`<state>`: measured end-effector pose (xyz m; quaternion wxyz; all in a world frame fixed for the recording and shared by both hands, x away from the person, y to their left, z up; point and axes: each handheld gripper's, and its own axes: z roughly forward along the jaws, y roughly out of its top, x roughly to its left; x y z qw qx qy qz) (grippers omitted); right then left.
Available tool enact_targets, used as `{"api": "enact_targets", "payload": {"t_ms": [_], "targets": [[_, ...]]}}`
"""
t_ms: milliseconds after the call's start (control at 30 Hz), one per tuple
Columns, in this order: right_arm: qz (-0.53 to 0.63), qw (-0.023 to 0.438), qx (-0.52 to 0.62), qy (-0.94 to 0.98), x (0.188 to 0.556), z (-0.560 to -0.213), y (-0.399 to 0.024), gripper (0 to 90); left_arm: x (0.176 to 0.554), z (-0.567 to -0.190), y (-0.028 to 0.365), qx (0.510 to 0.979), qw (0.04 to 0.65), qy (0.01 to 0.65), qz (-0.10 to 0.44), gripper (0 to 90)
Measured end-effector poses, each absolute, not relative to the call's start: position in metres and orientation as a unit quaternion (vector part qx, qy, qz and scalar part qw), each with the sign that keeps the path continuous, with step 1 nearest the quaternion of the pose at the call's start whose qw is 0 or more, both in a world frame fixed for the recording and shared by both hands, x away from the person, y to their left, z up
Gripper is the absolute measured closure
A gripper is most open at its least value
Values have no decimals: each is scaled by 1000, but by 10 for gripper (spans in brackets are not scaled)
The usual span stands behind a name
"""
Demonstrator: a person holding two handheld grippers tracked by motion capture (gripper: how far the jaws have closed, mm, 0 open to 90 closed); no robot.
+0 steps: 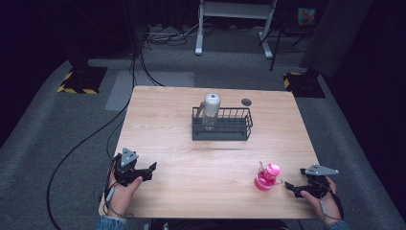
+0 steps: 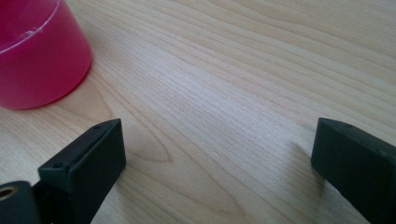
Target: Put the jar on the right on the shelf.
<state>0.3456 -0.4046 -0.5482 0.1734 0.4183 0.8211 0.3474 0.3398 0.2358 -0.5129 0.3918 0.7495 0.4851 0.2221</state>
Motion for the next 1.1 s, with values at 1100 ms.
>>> {"api": "enact_targets", "payload": {"t_ms": [1100], "targets": [[358, 170, 417, 818, 345, -546, -406, 51, 343, -548, 240, 777, 308, 513, 195, 2]]}}
